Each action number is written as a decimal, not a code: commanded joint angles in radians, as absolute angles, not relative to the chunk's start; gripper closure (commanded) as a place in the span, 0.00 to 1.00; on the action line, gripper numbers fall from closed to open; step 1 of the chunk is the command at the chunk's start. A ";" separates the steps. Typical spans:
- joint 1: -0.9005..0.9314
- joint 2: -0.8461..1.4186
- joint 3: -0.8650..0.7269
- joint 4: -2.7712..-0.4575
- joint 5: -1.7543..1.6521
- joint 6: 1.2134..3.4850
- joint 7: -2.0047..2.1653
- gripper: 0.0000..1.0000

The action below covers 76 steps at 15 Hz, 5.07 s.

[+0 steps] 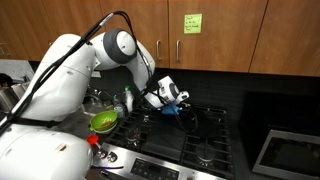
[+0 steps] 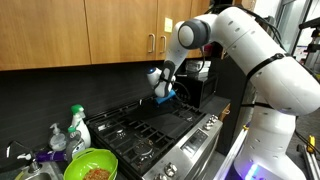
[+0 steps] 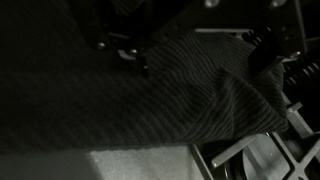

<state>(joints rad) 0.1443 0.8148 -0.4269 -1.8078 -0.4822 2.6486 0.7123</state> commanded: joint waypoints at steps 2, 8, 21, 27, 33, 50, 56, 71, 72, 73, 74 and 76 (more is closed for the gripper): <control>0.114 0.810 -0.396 -1.810 -0.446 2.676 0.607 0.00; 0.143 0.823 -0.406 -1.823 -0.413 2.723 0.573 0.00; 0.161 0.824 -0.401 -1.836 -0.405 2.742 0.571 0.00; 0.203 0.857 -0.441 -1.722 -0.380 2.694 0.622 0.00; 0.225 0.865 -0.475 -1.669 -0.397 2.671 0.677 0.00; 0.228 0.928 -0.519 -1.716 -0.407 2.722 0.758 0.00; 0.215 0.957 -0.521 -1.692 -0.380 2.745 0.744 0.00; 0.214 0.961 -0.516 -1.688 -0.377 2.748 0.742 0.81; 0.214 0.961 -0.514 -1.687 -0.376 2.748 0.742 0.88; 0.212 0.962 -0.512 -1.686 -0.375 2.749 0.742 0.97; 0.211 0.962 -0.511 -1.686 -0.374 2.748 0.742 1.00; 0.212 0.963 -0.513 -1.685 -0.374 2.747 0.743 1.00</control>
